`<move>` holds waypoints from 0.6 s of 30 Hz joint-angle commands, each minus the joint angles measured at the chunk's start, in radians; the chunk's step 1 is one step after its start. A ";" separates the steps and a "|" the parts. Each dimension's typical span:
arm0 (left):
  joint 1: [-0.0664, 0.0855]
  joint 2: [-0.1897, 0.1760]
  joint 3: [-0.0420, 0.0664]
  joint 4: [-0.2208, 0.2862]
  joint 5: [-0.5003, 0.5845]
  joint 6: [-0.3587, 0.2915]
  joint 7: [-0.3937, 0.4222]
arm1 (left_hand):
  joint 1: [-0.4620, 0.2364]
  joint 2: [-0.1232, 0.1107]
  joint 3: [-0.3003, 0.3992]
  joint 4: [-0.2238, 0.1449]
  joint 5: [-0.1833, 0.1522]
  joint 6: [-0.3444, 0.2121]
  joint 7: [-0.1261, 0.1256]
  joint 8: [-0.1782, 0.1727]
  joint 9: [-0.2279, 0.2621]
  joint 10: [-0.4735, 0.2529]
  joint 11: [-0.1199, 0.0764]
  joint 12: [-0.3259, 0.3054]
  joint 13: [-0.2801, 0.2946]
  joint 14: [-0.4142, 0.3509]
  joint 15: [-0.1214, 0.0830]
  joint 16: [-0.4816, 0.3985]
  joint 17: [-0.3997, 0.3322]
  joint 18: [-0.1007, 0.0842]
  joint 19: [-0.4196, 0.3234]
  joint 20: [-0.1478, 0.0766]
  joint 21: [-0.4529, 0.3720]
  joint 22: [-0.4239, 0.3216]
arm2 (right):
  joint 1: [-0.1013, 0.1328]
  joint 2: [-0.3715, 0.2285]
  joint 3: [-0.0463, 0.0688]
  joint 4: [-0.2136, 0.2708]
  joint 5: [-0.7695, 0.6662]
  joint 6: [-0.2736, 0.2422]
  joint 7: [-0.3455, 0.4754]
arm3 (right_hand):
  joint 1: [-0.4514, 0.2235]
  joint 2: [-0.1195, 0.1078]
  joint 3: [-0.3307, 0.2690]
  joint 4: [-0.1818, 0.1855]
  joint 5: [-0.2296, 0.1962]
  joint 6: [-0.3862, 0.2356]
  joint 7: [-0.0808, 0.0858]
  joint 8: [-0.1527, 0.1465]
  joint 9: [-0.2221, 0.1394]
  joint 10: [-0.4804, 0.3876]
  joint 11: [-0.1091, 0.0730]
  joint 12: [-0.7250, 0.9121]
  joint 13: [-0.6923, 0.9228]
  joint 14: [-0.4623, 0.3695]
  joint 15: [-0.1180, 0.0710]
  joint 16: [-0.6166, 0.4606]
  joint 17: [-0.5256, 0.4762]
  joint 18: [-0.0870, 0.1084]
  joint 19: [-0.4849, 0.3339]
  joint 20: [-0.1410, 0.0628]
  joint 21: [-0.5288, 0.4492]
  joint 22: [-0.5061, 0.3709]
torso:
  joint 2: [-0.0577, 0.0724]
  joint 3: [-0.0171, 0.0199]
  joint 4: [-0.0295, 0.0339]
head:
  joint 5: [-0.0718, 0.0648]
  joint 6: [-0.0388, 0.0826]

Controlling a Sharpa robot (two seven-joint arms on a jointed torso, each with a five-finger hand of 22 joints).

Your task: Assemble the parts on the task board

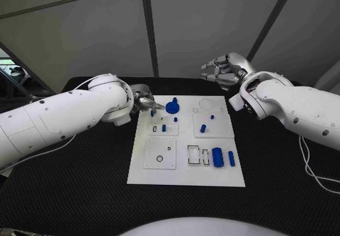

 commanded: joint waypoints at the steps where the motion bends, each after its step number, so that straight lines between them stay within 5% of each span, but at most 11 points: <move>1: 0.029 0.009 0.009 -0.056 0.065 0.083 0.007 | 0.014 -0.003 -0.028 0.006 -0.004 -0.022 0.016 -0.036 -0.025 -0.017 0.013 -0.010 -0.015 0.059 0.012 -0.006 0.118 -0.019 -0.011 0.008 -0.013 0.020 | 0.002 0.001 0.001 -0.002 0.001 0.005 0.003 | -0.009 -0.002 0.000 0.006 0.006 0.000 0.001 0.007 -0.001 -0.005 0.001 -0.001 0.000 0.027 -0.009 -0.002 -0.001 0.013 0.000 -0.005 -0.003 -0.001 | 0.001 0.0000 -0.0012 | 0.002 0.007; 7: 0.063 0.049 0.014 -0.172 0.069 0.140 0.011 | 0.036 -0.004 -0.107 0.031 -0.004 -0.013 0.026 -0.079 -0.065 -0.027 0.024 -0.007 -0.023 0.058 0.023 -0.007 0.117 -0.016 -0.013 0.024 -0.021 0.018 | 0.002 0.005 0.001 -0.004 0.001 0.006 0.002 | -0.009 -0.002 0.000 0.006 0.006 0.000 0.001 0.007 -0.001 -0.005 0.001 -0.001 0.000 0.027 -0.009 -0.002 -0.001 0.013 0.000 -0.005 -0.003 -0.001 | 0.002 0.0018 -0.0021 | 0.006 0.015; 18: 0.067 0.125 0.006 -0.319 0.023 0.229 0.009 | 0.085 0.018 -0.216 0.074 -0.004 0.017 0.025 -0.106 -0.100 -0.041 0.023 -0.015 -0.046 0.057 0.023 -0.007 0.118 -0.015 -0.013 0.027 -0.029 0.018 | 0.002 0.012 0.001 -0.008 0.001 0.009 0.003 | -0.009 -0.002 0.002 0.006 0.008 -0.001 0.000 0.007 -0.002 -0.005 0.001 0.000 0.000 0.027 -0.009 -0.003 -0.002 0.013 0.001 -0.006 -0.005 -0.002 | 0.002 0.0000 -0.0011 | 0.012 0.016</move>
